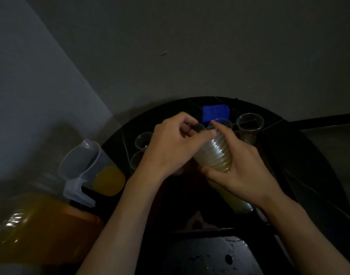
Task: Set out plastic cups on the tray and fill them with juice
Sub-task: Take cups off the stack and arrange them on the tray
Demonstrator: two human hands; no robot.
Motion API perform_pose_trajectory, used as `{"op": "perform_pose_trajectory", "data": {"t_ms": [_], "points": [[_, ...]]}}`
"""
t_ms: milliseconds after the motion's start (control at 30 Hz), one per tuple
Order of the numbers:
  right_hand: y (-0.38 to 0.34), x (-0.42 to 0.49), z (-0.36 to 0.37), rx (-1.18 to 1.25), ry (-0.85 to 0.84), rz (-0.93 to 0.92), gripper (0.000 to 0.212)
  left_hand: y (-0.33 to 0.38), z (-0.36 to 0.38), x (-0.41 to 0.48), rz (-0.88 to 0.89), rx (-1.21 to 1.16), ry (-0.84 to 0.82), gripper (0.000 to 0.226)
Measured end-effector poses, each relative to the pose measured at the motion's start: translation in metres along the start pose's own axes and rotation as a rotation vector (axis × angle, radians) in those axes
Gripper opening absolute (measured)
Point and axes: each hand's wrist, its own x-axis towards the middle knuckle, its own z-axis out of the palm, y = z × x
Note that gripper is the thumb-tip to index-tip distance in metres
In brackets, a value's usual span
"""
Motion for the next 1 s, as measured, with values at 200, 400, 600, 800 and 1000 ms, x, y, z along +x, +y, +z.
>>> {"op": "perform_pose_trajectory", "data": {"t_ms": [200,400,600,800,1000], "points": [[0.004,0.000,-0.003,-0.038,0.015,0.020,0.100,0.003,-0.017,0.007,0.017,-0.113,0.172,0.034],[0.014,-0.003,-0.019,-0.001,0.087,0.047,0.099,-0.004,-0.045,0.006,0.047,-0.198,0.407,0.034],[0.023,-0.004,-0.037,0.068,0.208,0.100,0.094,-0.025,-0.014,0.002,0.037,0.023,0.327,0.051],[0.028,-0.005,-0.044,0.100,0.262,0.125,0.092,-0.040,0.030,-0.005,0.093,0.243,0.215,0.063],[0.030,-0.004,-0.044,0.096,0.257,0.125,0.091,-0.057,0.055,0.000,0.145,0.283,0.186,0.065]]}}
